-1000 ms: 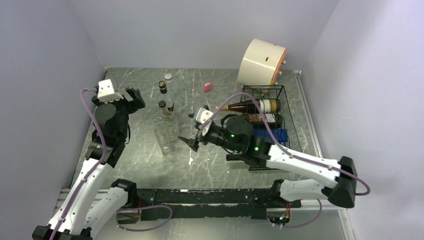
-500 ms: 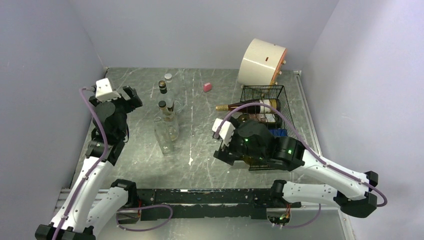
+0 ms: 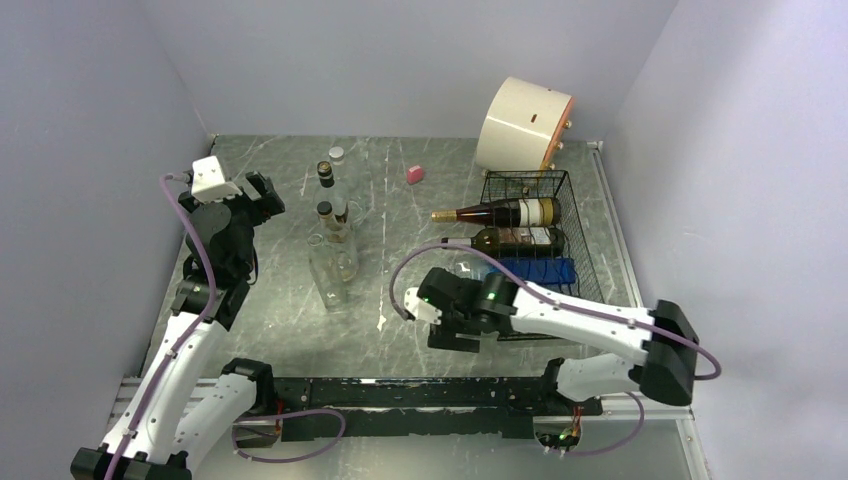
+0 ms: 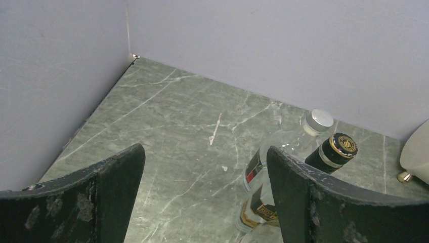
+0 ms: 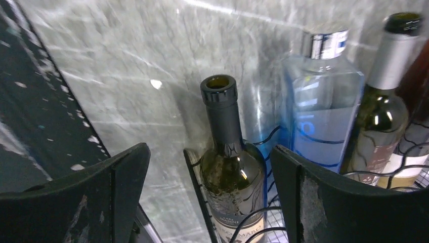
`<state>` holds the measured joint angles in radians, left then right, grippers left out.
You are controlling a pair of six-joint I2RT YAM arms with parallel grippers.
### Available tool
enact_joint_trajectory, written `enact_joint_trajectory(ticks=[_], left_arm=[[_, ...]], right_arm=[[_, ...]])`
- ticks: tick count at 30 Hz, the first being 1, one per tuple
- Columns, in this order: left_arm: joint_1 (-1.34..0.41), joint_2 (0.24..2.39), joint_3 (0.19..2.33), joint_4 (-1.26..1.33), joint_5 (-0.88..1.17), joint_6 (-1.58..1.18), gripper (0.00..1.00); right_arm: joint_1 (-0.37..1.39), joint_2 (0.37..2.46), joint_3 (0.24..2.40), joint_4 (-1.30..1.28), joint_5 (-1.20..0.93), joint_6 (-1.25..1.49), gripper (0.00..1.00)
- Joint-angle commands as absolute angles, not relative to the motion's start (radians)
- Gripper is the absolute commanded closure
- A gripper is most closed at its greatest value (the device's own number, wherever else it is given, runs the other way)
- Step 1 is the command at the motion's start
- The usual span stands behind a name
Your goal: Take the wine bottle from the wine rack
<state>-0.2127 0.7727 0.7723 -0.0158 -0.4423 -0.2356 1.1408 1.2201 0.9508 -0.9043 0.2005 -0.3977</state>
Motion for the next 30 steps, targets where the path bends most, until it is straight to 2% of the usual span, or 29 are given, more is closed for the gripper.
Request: enact_joint_trajectory(ticks=[1, 8, 16, 18, 20, 24, 30], left_arm=[[-0.202, 0.764, 0.806, -0.017, -0.442, -0.234, 0.07], [-0.202, 0.749, 0.804, -0.015, -0.434, -0.241, 0.07], [-0.202, 0.741, 0.804, -0.016, -0.422, -0.249, 0.07], [-0.202, 0.742, 0.805, -0.018, -0.420, -0.250, 0.07], [-0.202, 0.735, 0.806, -0.019, -0.423, -0.250, 0.07], [-0.202, 0.727, 0.804, -0.019, -0.417, -0.254, 0.07], [-0.203, 0.728, 0.805, -0.020, -0.412, -0.260, 0.07]], right_arm=[[1.144, 1.319, 0.904, -0.927, 0.323, -0.458, 0.08], [1.142, 1.418, 0.871, -0.851, 0.379, -0.515, 0.09], [1.127, 1.498, 0.809, -0.769, 0.410, -0.573, 0.17], [1.123, 1.508, 0.799, -0.751, 0.423, -0.574, 0.20], [1.122, 1.516, 0.796, -0.733, 0.437, -0.577, 0.30], [1.117, 1.524, 0.802, -0.715, 0.454, -0.590, 0.44], [1.105, 1.538, 0.801, -0.702, 0.452, -0.600, 0.55]])
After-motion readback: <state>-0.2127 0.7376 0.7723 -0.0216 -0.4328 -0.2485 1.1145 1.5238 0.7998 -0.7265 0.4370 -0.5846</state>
